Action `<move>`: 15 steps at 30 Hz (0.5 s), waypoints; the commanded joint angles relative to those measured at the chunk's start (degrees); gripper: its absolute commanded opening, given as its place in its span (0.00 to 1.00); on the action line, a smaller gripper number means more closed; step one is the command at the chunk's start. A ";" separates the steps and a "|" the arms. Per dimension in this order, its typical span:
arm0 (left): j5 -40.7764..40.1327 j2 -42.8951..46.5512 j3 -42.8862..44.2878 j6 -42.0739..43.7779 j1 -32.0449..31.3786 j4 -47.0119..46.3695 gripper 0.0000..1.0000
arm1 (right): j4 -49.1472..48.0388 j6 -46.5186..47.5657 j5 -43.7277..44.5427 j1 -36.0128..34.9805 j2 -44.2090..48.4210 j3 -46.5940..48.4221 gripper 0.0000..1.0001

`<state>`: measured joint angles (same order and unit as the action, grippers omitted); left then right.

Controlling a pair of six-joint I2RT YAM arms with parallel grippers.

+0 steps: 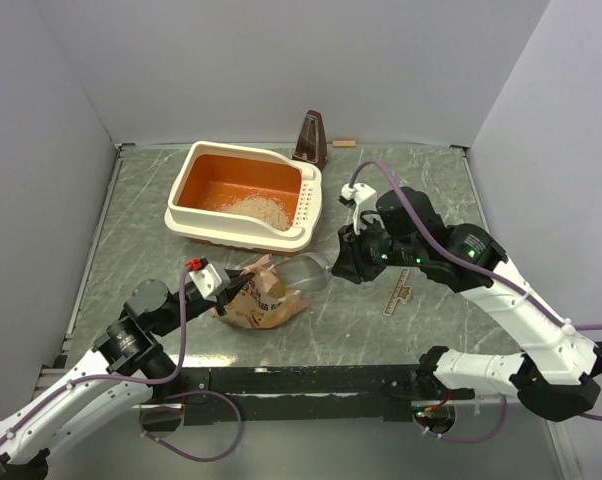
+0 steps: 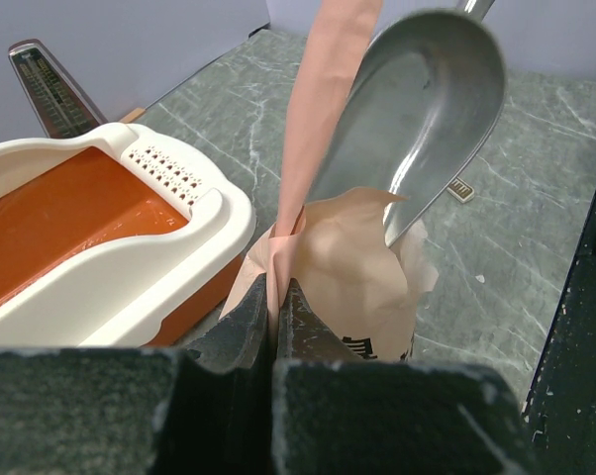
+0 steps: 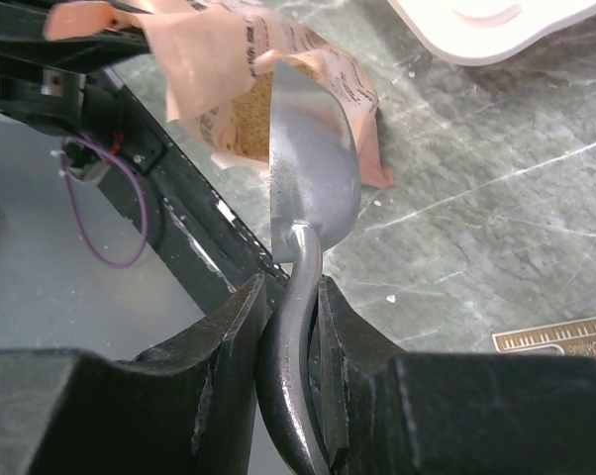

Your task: Fill the litter box with clean litter

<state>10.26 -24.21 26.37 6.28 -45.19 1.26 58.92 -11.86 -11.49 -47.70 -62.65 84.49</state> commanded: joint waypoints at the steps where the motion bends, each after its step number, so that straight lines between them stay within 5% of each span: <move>1: 1.95 1.09 2.99 -0.92 -0.07 -5.74 0.01 | -1.70 2.18 -0.38 0.07 -0.98 0.41 0.00; 15: 1.43 1.27 2.81 -1.54 -0.07 -6.79 0.01 | 0.59 0.35 -8.29 0.15 -16.34 2.79 0.00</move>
<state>10.28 -23.40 26.37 6.22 -45.19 1.76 59.20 -9.93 -15.94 -47.68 -75.05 85.27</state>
